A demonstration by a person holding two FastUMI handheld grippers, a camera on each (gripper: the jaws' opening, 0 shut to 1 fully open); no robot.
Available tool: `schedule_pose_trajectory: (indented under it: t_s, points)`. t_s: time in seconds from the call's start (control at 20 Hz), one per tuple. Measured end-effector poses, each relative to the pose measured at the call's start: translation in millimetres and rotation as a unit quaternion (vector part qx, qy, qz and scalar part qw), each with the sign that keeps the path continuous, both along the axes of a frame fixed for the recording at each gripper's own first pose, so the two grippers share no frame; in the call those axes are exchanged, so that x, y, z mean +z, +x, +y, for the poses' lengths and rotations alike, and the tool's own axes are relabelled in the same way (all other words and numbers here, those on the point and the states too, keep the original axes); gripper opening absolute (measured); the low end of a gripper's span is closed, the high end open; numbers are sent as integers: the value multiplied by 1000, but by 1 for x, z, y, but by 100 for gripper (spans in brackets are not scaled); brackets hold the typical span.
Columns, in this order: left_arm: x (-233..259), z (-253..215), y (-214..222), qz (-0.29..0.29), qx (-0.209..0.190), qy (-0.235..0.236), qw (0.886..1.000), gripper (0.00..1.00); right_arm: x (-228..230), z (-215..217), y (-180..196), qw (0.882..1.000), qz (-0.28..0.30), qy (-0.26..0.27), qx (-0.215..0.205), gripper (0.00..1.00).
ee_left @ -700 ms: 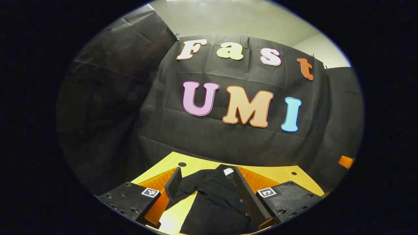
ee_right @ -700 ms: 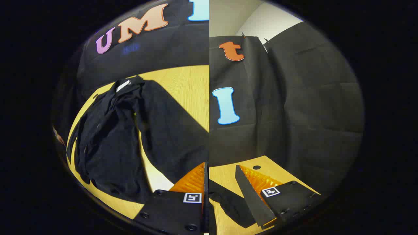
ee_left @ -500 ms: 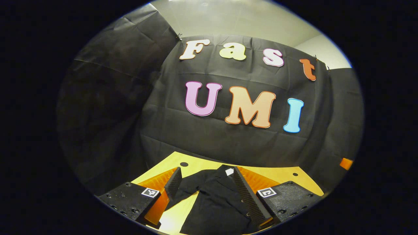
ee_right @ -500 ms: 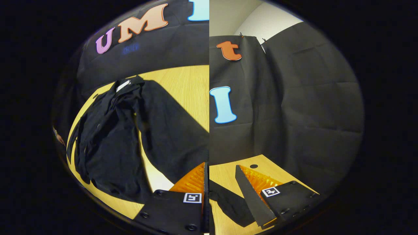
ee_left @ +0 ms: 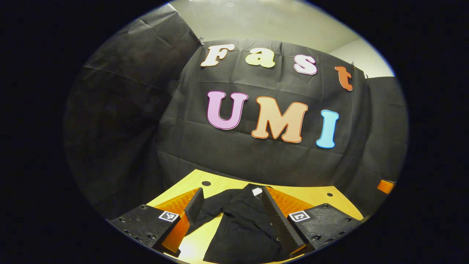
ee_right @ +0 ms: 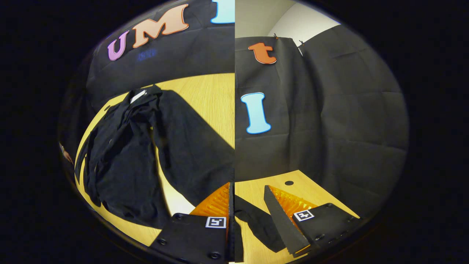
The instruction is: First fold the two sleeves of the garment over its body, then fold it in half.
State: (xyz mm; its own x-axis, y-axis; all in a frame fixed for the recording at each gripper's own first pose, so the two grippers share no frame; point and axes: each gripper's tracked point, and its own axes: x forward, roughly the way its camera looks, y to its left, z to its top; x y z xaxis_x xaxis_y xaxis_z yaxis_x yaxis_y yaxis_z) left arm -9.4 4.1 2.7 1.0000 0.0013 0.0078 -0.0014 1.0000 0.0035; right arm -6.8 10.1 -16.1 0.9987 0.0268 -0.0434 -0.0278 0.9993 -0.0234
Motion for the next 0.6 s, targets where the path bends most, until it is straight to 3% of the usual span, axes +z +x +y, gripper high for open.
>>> schedule_pose_trajectory:
  t_s: [0.6]
  points:
    - [-8, 11, -13, 3, 20, 16, 1000, 93, -10, -11, -2, 1000, 10, 9, -10, 52]
